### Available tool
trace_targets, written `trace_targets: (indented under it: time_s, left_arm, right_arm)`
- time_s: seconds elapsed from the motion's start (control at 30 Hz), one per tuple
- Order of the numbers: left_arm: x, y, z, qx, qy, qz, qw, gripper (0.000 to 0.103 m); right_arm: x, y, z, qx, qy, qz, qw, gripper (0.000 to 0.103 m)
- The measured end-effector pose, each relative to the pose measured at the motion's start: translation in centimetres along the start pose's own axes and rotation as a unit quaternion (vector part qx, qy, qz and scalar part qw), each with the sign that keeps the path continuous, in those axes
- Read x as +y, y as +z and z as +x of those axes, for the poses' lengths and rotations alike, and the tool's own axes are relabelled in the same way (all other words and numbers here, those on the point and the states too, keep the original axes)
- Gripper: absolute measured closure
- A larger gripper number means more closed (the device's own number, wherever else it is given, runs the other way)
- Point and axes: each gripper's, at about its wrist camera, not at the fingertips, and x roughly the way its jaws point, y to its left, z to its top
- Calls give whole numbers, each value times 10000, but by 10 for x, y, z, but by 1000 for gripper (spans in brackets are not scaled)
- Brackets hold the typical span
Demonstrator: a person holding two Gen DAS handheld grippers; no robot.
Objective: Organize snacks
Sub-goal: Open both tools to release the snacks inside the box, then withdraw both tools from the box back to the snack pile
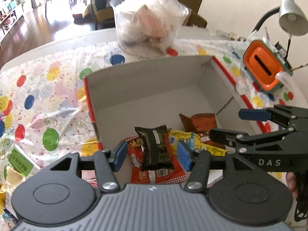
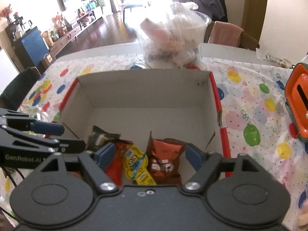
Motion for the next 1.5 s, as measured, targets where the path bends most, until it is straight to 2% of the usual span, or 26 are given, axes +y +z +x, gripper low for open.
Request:
trace_targets:
  time_s: [0.07,0.13,0.37,0.43,0.6,0.8,1.27,1.5]
  left_arm:
    - [4,-2,-9,-103,-10,-8,9999,47]
    - [9,-6,-19,-225,11,-34,9997,42]
    - [32,-22,-56,-609,57,-125,9980,38]
    - [41,-27,-66,-720,86,-147,9973,34]
    - [64,-43,-91,-948,181,-151,9952,34]
    - [93,-61,-118,-1200,260,-154,9923,27]
    - [165,-104,-155,-1479,555,-464,9863,19]
    - [203,-120,-169,-1581,903,-645,9812,19]
  right_arm:
    - [5,0,-7,-87,11,3,10000,20]
    - [11,0,-14,-160,55,64,9998,20]
    - [40,-3,-38,-436,241,228,9985,15]
    - [51,-4,-44,-510,295,249,9980,15]
    - [82,-8,-50,-617,404,253,9970,10]
    - [121,-14,-51,-663,536,197,9962,6]
    - [203,-27,-45,-883,771,60,9931,0]
    - [228,-34,-35,-930,783,77,9926,0]
